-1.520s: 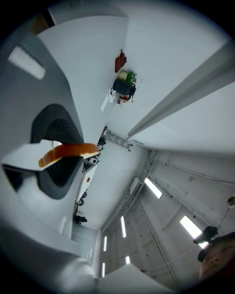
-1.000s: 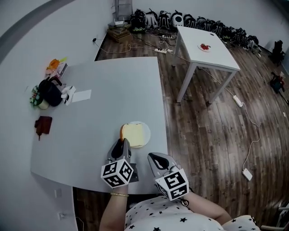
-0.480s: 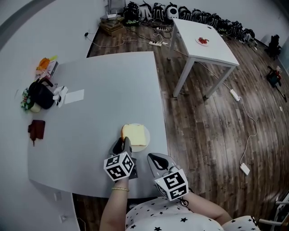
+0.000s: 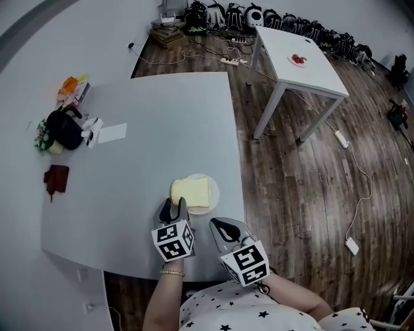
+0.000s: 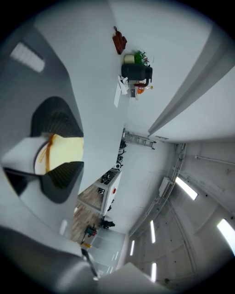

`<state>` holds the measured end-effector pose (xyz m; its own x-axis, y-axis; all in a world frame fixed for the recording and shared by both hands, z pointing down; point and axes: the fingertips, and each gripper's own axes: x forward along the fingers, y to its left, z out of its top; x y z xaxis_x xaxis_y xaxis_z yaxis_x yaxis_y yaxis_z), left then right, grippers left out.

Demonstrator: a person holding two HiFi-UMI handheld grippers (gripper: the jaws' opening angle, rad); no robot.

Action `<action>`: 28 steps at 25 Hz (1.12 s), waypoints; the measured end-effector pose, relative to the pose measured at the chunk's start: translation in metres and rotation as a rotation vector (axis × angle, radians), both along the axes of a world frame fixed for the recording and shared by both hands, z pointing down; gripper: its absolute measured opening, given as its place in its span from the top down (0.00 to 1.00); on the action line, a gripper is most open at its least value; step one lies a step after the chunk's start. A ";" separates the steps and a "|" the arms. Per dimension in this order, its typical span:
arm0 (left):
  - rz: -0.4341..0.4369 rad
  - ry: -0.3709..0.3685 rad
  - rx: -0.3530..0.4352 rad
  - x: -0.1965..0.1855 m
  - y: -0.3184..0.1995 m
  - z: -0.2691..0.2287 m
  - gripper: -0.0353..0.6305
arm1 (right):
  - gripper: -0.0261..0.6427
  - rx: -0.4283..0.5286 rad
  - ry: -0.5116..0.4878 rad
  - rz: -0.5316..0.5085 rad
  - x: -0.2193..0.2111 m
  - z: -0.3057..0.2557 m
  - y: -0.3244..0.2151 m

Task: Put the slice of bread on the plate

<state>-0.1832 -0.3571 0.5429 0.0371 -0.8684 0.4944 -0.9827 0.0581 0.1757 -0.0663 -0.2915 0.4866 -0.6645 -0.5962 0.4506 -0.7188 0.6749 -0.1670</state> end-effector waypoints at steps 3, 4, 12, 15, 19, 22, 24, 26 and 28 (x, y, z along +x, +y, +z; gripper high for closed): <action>-0.015 0.006 0.018 0.002 0.012 -0.010 0.71 | 0.96 0.009 -0.001 -0.014 0.000 -0.002 0.003; -0.019 0.013 0.022 0.003 0.016 -0.013 0.71 | 0.96 0.011 -0.001 -0.019 0.000 -0.002 0.004; -0.096 0.021 0.079 0.011 0.069 -0.041 0.93 | 0.96 0.048 -0.016 -0.064 0.001 -0.011 0.021; -0.090 0.033 0.088 0.019 0.089 -0.053 0.93 | 0.96 0.054 -0.027 -0.082 0.001 -0.014 0.030; -0.081 0.047 0.105 0.027 0.108 -0.065 0.94 | 0.96 0.064 -0.029 -0.105 0.000 -0.016 0.042; -0.069 0.053 0.111 0.031 0.117 -0.068 0.94 | 0.96 0.072 -0.033 -0.108 0.000 -0.020 0.047; -0.064 0.044 0.117 0.032 0.120 -0.070 0.94 | 0.97 0.078 -0.032 -0.107 0.001 -0.022 0.049; -0.060 0.040 0.123 0.033 0.123 -0.071 0.94 | 0.97 0.082 -0.028 -0.106 0.001 -0.022 0.052; -0.054 0.042 0.126 0.034 0.125 -0.073 0.94 | 0.97 0.077 -0.026 -0.106 0.001 -0.022 0.055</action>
